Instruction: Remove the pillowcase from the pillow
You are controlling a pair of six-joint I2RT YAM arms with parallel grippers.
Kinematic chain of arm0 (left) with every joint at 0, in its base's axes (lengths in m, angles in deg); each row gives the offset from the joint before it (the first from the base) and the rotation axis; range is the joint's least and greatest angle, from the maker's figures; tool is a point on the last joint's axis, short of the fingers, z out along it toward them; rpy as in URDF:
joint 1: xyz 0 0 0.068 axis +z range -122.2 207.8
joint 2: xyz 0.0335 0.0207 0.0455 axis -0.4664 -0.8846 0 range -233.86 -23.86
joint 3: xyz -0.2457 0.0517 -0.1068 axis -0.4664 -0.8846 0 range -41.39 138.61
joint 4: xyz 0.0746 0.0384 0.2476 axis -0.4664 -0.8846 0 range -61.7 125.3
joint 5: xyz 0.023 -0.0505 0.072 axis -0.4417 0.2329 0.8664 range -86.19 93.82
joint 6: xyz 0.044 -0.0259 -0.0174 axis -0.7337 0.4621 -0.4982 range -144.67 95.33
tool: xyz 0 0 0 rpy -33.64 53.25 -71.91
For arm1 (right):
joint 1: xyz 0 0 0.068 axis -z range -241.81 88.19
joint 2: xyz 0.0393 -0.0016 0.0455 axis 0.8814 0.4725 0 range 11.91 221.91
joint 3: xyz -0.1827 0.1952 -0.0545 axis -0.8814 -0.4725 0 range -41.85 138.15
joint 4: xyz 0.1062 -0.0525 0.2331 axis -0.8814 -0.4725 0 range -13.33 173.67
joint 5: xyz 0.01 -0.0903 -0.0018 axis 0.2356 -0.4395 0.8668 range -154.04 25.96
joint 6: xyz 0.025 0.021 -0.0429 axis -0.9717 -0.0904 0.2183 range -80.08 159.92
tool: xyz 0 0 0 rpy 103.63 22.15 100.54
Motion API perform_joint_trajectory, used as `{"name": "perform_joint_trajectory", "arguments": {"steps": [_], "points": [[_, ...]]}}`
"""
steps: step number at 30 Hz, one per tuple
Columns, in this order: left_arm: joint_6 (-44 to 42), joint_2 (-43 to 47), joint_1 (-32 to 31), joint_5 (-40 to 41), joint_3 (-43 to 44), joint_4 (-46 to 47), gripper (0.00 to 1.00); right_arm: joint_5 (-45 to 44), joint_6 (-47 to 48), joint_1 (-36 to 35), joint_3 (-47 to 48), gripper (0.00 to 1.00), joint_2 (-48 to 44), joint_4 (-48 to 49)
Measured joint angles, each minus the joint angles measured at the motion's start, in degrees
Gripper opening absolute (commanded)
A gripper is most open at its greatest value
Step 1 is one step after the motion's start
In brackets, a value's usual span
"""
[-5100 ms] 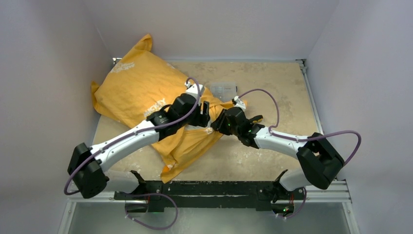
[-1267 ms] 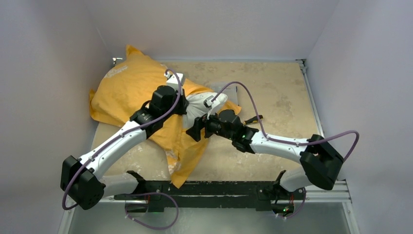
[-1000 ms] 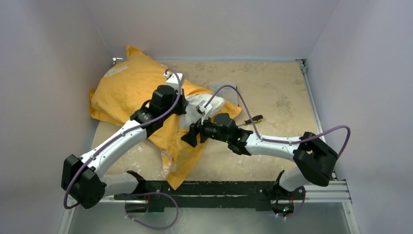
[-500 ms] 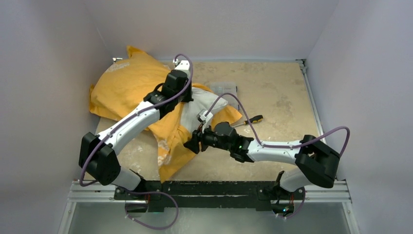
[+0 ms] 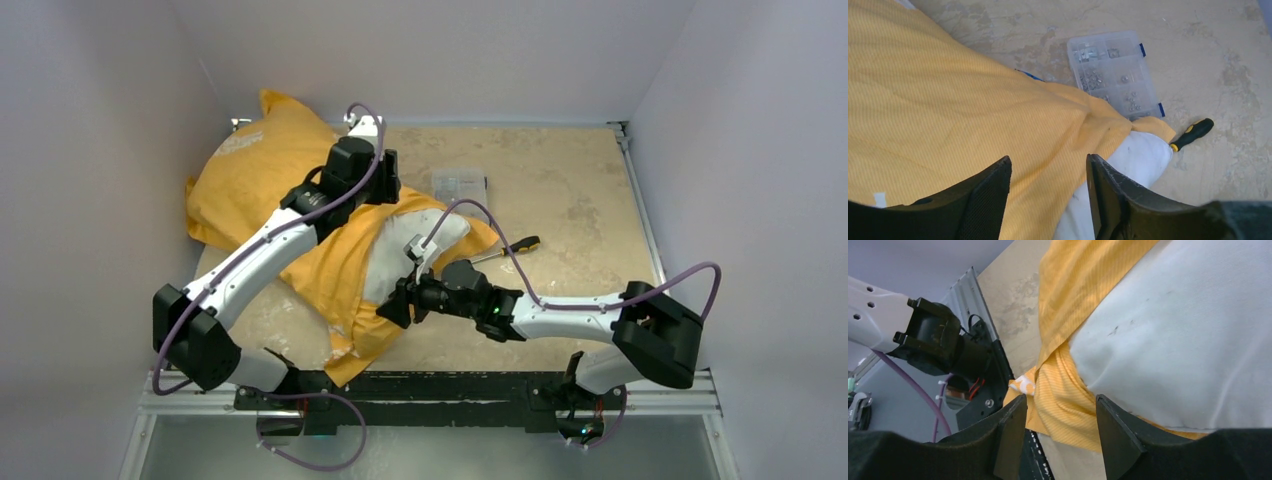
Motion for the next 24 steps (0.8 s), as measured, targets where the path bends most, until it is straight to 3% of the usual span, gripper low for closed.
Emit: {"name": "perform_joint_trajectory", "arguments": {"steps": [9, 13, 18, 24], "points": [[2.25, 11.50, -3.04, -2.67, -4.46, -7.80, 0.59, 1.05, -0.79, -0.52, -0.09, 0.56, 0.28, 0.11], [3.76, 15.34, -7.32, -2.93, -9.73, -9.33, 0.59, -0.09, -1.81, -0.52, -0.68, 0.66, -0.63, -0.50], [5.79, 15.45, -9.88, -2.60, -16.17, -10.99, 0.59, -7.82, -6.08, -0.50, -0.52, 0.81, -8.41, -7.08], [7.63, 15.45, -10.64, -2.49, -20.00, -10.62, 0.61, -16.87, -11.52, -0.46, 1.84, 0.83, -13.03, -13.55]]}}
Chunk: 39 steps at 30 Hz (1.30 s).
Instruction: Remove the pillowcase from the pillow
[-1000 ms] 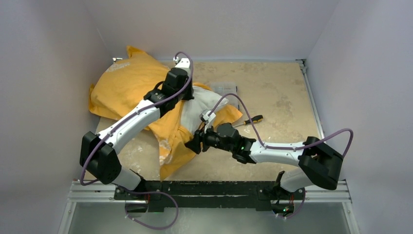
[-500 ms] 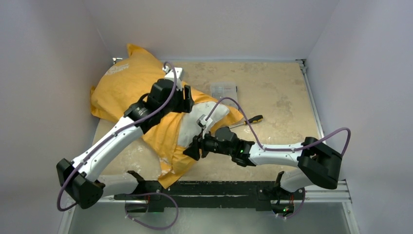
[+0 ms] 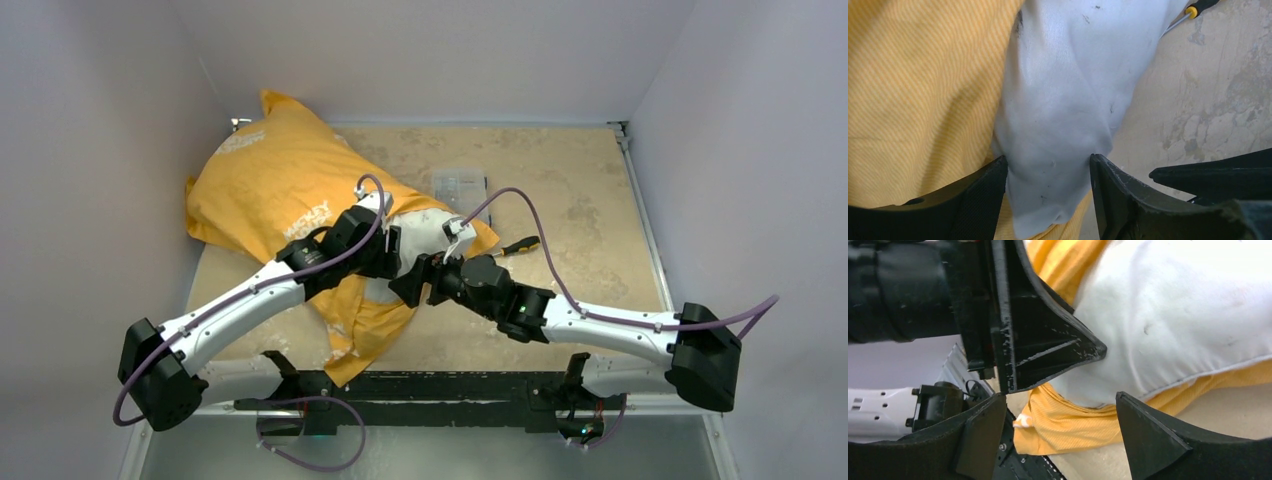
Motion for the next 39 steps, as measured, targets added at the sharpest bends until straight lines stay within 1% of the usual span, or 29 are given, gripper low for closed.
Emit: {"name": "perform_joint_trajectory", "arguments": {"steps": [8, 10, 11, 14, 15, 16, 19, 23, 26, 29, 35, 39], "points": [[2.19, -1.95, -1.92, 1.99, -3.56, 5.09, 0.63, -4.28, -5.46, -0.17, -0.02, 0.84, 0.15, -6.62], [2.56, -3.41, -2.38, 3.87, -4.17, 6.51, 0.57, -5.18, -6.03, -0.15, -0.42, 0.84, 0.11, -6.93], [2.64, -4.35, -2.64, 5.20, -4.61, 7.23, 0.50, -5.49, -6.14, -0.09, -0.57, 0.85, 0.00, -6.78], [3.52, -7.58, -3.08, 9.64, -5.81, 9.09, 0.16, -5.75, -6.03, 0.00, -1.31, 0.85, -0.90, -5.60], [3.82, -8.66, -3.17, 10.97, -6.03, 9.73, 0.02, -5.64, -5.84, 0.00, -1.62, 0.86, -1.29, -4.81], [3.96, -9.46, -3.17, 12.04, -6.08, 10.40, 0.00, -5.18, -5.51, 0.00, -1.88, 0.86, -1.64, -4.11], [3.89, -10.54, -3.28, 13.68, -5.84, 12.07, 0.00, -2.86, -3.54, 0.00, -2.69, 0.86, -1.95, -0.46], [3.39, -11.63, -3.26, 14.08, -2.91, 11.82, 0.00, 1.27, -0.37, 0.00, -4.04, 0.87, -1.81, 4.92], [3.19, -12.02, -2.73, 12.96, 0.09, 11.78, 0.00, 4.02, 1.75, 0.00, -4.39, 0.87, -0.28, 8.33], [3.19, -12.02, -1.18, 10.49, 2.43, 12.07, 0.00, 5.99, 3.63, 0.00, -4.39, 0.87, 3.37, 11.17], [3.06, -12.00, 0.83, 7.10, 3.52, 12.22, 0.00, 6.56, 6.01, -0.02, -4.33, 0.87, 10.36, 13.44], [2.21, -11.96, 1.11, 6.03, 3.54, 11.96, 0.00, 6.40, 7.06, -0.02, -3.41, 0.87, 11.98, 13.53]]}}
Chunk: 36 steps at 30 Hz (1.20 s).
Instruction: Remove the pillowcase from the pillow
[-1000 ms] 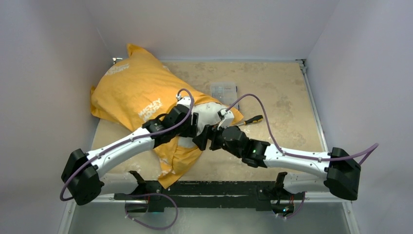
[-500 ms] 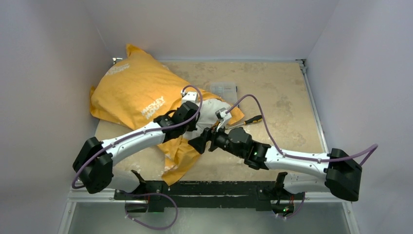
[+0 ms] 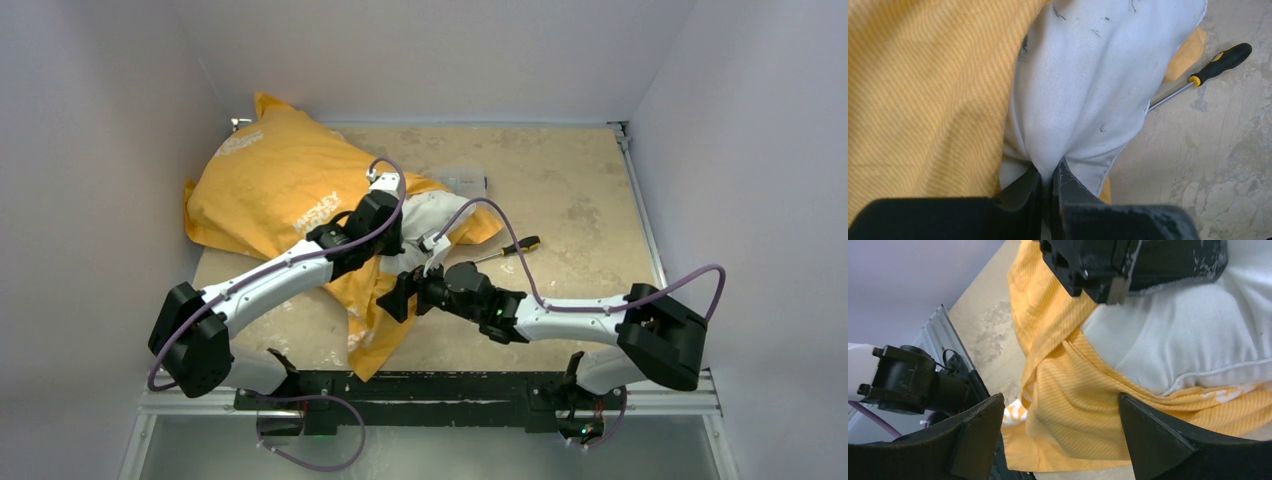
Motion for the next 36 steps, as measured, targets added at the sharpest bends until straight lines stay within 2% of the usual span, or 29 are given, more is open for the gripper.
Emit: {"name": "perform_joint_trajectory", "arguments": {"steps": [10, 15, 16, 18, 26, 32, 36], "points": [[-0.35, 0.09, 0.52, -1.92, 0.04, -0.15, 0.00, -2.54, 2.12, 0.02, 0.57, 0.88, -5.60, 2.69], [-0.50, 0.11, 0.57, -2.51, 0.66, -0.57, 0.00, -2.29, 3.08, 0.02, 1.31, 0.86, 0.22, 5.03], [-0.83, 0.11, 0.79, -2.89, 1.20, -0.96, 0.00, -1.92, 3.45, 0.02, 1.49, 0.85, 4.90, 5.01], [-0.96, 0.11, 0.94, -2.97, 1.31, -1.14, 0.00, -1.66, 3.67, 0.02, 1.49, 0.81, 5.66, 5.09], [-0.46, -0.33, 3.91, -4.20, 1.62, -0.33, 0.00, 5.05, 4.90, 0.48, 1.40, 0.51, 5.64, 6.27], [1.27, -5.57, 6.19, -5.90, 6.16, 0.35, 0.00, 7.06, 3.21, 0.81, -1.14, 0.15, 4.92, 6.78], [1.22, -8.59, 6.56, -6.78, 10.64, -0.92, 0.00, 7.02, 1.11, 1.09, -1.36, 0.14, 6.45, 7.32]]}}
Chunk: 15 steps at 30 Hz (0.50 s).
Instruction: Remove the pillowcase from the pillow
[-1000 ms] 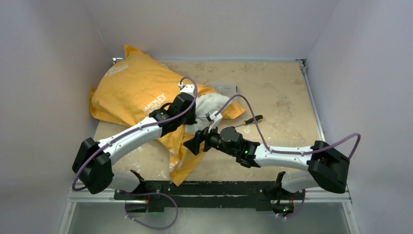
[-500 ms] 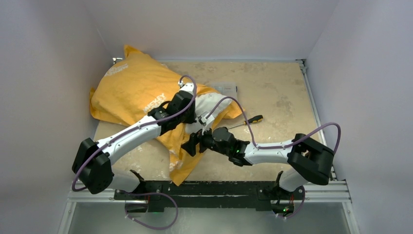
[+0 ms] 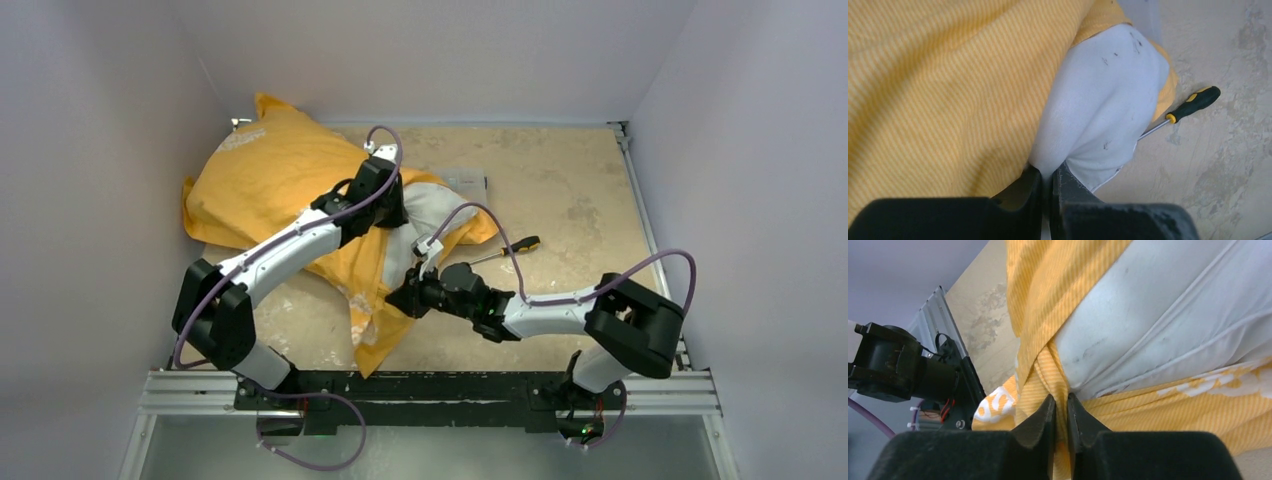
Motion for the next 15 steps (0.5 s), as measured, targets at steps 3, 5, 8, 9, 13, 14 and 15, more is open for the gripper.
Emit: {"name": "perform_joint_trajectory", "arguments": {"steps": [3, 5, 8, 9, 13, 14, 15], "points": [[-0.04, -0.85, 1.09, -0.96, 2.97, -1.36, 0.00, 0.17, -1.46, 0.00, 0.04, 0.14, 2.08, 1.05], [-0.09, -1.18, 2.16, -1.20, 4.96, -1.01, 0.00, 1.66, -2.62, -0.13, 0.22, 0.13, 4.52, 0.72], [-0.11, -1.05, 4.68, -1.60, 8.04, 0.81, 0.00, 3.19, -3.85, -0.81, 0.50, 0.13, 8.57, -0.15], [-0.13, -0.98, 5.51, -1.84, 8.87, 0.94, 0.00, 3.21, -4.20, -0.98, 0.66, 0.14, 9.46, -0.17], [-0.24, -0.96, 7.48, -3.23, 10.60, 0.33, 0.00, 2.56, -5.33, -1.38, 1.99, 0.20, 10.08, -0.59], [-0.24, -0.94, 7.61, -3.63, 10.67, 0.39, 0.00, 1.92, -5.68, -1.57, 2.45, 0.24, 9.81, -1.20], [-0.24, -0.85, 7.72, -4.20, 10.67, 0.48, 0.00, 0.98, -6.08, -1.81, 2.89, 0.31, 9.38, -2.23]]}}
